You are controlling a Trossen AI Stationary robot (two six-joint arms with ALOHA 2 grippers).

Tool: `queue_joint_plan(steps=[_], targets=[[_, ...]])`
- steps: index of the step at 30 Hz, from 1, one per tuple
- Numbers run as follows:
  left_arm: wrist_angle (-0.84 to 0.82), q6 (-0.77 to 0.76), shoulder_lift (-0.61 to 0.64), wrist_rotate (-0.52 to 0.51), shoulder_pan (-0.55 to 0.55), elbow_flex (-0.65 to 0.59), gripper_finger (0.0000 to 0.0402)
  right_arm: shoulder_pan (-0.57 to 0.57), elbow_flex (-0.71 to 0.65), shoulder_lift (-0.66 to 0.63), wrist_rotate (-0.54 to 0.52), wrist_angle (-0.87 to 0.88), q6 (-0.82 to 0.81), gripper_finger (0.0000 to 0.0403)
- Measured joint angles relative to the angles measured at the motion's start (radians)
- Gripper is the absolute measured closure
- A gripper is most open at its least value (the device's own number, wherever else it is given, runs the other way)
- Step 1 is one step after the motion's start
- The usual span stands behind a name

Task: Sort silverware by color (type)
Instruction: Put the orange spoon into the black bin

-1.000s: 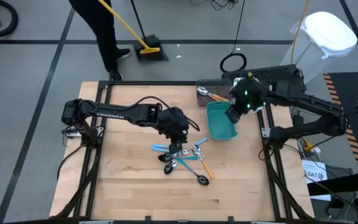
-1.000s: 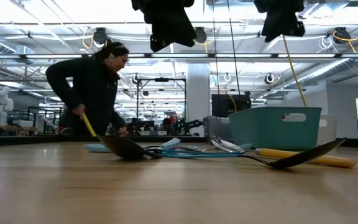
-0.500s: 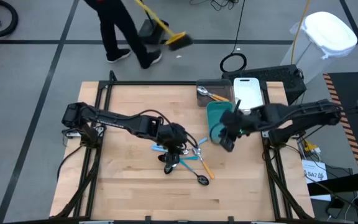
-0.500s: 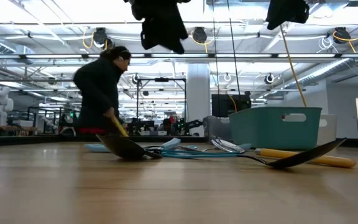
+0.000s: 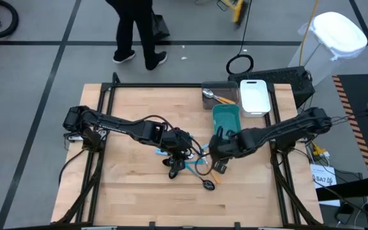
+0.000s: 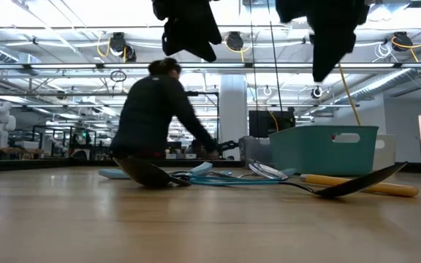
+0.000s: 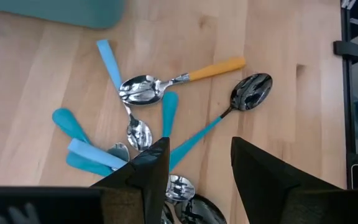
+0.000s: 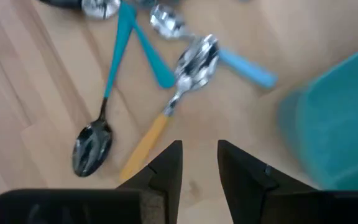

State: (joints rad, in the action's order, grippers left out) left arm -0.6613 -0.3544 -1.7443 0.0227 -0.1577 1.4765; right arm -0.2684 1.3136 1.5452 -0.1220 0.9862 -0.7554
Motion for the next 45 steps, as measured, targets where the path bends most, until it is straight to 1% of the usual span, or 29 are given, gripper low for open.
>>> queue_joint_plan(steps=[6, 8, 11, 14, 17, 21, 24, 29, 34, 39, 42, 45], targets=[[-0.082, -0.058, 0.0, 0.0, 0.0, 0.0, 0.0231, 0.0, 0.0, 0.092, 0.126, -0.121, -0.111, 0.0282], [-0.112, -0.077, 0.0, 0.0, -0.003, 0.0, 0.0231, 0.0, 0.0, 0.119, 0.151, -0.162, -0.148, 0.027], [-0.138, -0.103, 0.0, -0.007, -0.008, 0.0, 0.0231, 0.007, 0.0, 0.159, 0.153, -0.169, -0.205, 0.0251], [-0.184, -0.143, 0.0, -0.022, -0.01, 0.0, 0.0231, 0.013, 0.0, 0.205, 0.158, -0.168, -0.23, 0.0228], [-0.268, -0.174, 0.0, -0.049, -0.01, 0.0, 0.0231, 0.015, 0.0, 0.245, 0.18, -0.17, -0.265, 0.0208], [-0.39, -0.171, 0.0, -0.077, -0.01, 0.0, 0.0231, 0.016, 0.0, 0.294, 0.222, -0.174, -0.293, 0.0189], [-0.424, -0.15, 0.0, -0.077, -0.01, 0.0, 0.0231, 0.027, 0.0, 0.314, 0.232, -0.174, -0.29, 0.018], [-0.441, -0.157, 0.0, -0.077, -0.01, 0.0, 0.0231, 0.054, 0.0, 0.33, 0.231, -0.167, -0.262, 0.0183], [-0.441, -0.19, 0.0, -0.097, -0.005, 0.0, 0.0231, 0.052, 0.0, 0.37, 0.232, -0.169, -0.223, 0.0198], [-0.443, -0.173, 0.0, -0.108, 0.008, 0.0, 0.0231, 0.052, 0.001, 0.4, 0.231, -0.178, -0.202, 0.0213], [-0.442, -0.153, 0.0, -0.11, 0.018, 0.0, 0.0231, 0.048, 0.003, 0.412, 0.227, -0.186, -0.196, 0.0231], [-0.442, -0.152, 0.0, -0.11, 0.028, 0.0, 0.0231, 0.042, 0.003, 0.414, 0.218, -0.183, -0.198, 0.026]])
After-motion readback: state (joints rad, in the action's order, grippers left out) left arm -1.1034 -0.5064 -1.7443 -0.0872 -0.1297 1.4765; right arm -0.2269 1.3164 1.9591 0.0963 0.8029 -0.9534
